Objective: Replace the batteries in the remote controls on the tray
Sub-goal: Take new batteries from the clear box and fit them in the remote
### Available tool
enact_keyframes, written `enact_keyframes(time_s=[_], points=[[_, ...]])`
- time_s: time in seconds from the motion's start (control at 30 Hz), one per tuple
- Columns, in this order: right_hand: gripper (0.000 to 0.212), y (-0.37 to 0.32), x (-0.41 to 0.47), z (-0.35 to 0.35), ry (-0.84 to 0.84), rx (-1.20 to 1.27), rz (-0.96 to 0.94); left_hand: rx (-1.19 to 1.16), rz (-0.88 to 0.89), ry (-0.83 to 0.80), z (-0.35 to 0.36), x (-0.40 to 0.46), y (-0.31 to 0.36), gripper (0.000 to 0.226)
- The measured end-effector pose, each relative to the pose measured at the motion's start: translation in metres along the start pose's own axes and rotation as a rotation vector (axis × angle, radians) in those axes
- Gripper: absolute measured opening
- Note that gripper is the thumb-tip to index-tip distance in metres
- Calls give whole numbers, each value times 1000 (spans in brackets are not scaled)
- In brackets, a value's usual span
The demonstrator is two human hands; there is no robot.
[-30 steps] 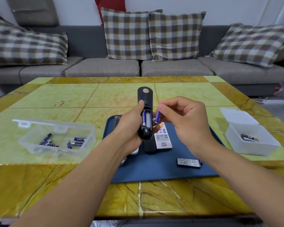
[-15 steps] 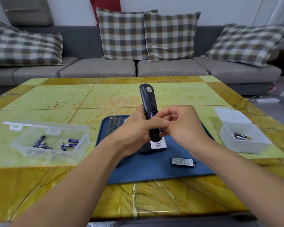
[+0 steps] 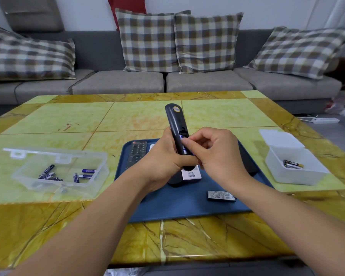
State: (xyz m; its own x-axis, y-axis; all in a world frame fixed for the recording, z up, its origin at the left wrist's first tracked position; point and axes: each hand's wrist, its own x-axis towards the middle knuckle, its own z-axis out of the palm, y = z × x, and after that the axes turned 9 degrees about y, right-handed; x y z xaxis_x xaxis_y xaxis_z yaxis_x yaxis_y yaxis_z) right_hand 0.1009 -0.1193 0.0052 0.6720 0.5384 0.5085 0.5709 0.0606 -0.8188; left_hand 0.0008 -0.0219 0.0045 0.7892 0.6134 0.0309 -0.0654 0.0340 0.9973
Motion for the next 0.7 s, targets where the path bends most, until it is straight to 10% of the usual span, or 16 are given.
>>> enact_keyframes(time_s=[0.57,0.7], points=[[19,12,9,-9,-32,5,9,-182,-58,-5,-6,4,0,49],[14,14,21,-27,-233,-468,74,-188,-114,38,-6,4,-2,51]])
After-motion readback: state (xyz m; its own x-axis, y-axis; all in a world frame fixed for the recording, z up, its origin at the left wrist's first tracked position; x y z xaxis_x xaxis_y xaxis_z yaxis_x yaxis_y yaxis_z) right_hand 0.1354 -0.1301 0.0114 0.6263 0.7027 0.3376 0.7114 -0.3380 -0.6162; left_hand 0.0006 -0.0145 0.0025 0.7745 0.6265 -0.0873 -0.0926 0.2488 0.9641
